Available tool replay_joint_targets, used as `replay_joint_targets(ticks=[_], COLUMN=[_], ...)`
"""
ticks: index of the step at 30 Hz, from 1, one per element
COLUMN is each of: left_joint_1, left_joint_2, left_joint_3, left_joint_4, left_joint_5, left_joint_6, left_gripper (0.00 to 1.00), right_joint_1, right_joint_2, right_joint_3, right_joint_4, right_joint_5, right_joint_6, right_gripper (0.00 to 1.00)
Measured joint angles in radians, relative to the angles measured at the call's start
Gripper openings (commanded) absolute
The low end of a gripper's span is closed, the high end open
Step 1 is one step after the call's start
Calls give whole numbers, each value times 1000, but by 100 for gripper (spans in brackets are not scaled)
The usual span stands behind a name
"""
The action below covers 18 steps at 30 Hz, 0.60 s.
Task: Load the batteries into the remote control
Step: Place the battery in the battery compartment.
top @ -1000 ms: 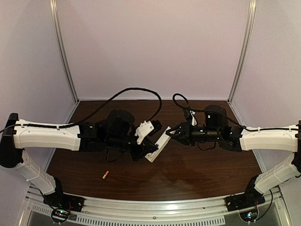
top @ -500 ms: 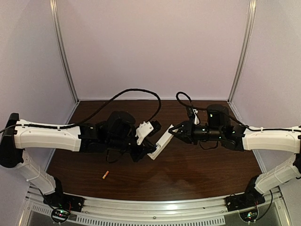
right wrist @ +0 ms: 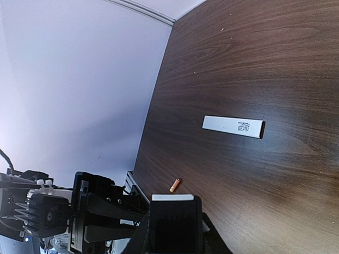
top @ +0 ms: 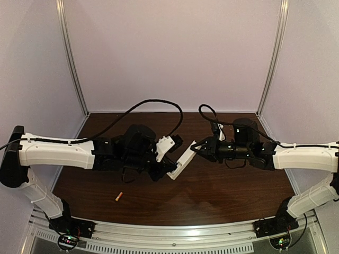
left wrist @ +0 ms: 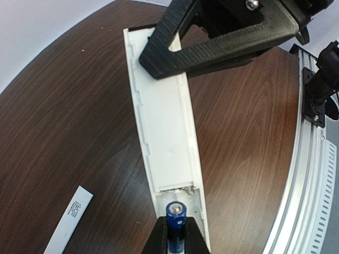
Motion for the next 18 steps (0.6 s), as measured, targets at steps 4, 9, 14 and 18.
replay_joint_targets(ticks=[4,9,14,18], left_joint_1=[0,0,0,0], left_joint_2=[0,1,6,18], left_joint_3=[28,46,46,45], left_joint_4=[-32,-45,-45,-44], left_joint_5=[-9,-13,-17,-23], left_joint_6=[4,8,8,10], left_gripper=[0,0,0,0], right_joint_1=[0,0,0,-2], right_joint_2=[0,0,0,0], right_joint_3=[-1,-1,-2,-6], right_joint_4=[19,36,35,34], right_joint_5=[0,-1,0,4], right_joint_6=[2,2,2,2], right_gripper=[0,0,0,0])
